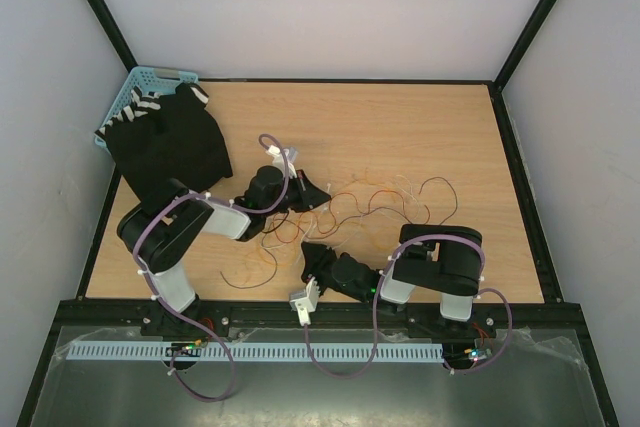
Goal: Zip-tie the wires
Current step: Tie the cable at the center of the board.
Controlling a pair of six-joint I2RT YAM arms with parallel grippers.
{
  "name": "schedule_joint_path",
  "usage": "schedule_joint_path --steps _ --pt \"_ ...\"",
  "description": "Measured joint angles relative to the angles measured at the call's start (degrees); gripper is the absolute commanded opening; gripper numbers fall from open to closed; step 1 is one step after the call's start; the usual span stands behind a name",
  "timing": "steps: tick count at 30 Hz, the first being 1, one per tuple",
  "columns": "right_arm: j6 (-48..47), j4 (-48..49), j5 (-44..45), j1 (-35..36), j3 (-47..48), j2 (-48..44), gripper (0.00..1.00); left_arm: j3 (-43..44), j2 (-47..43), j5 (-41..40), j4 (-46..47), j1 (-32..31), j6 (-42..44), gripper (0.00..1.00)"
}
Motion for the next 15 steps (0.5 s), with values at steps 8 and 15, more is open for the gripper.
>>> schedule_joint_path --steps 8,15 --pt "0.9 0.0 -0.2 0.0 0.0 0.0 0.20 0.0 0.1 0.2 -0.1 0.0 0.0 0.00" --pt "4.1 -0.3 -0.3 0.0 0.0 -0.6 0.00 0.6 0.1 0.8 -0.4 0.0 0.0 0.00"
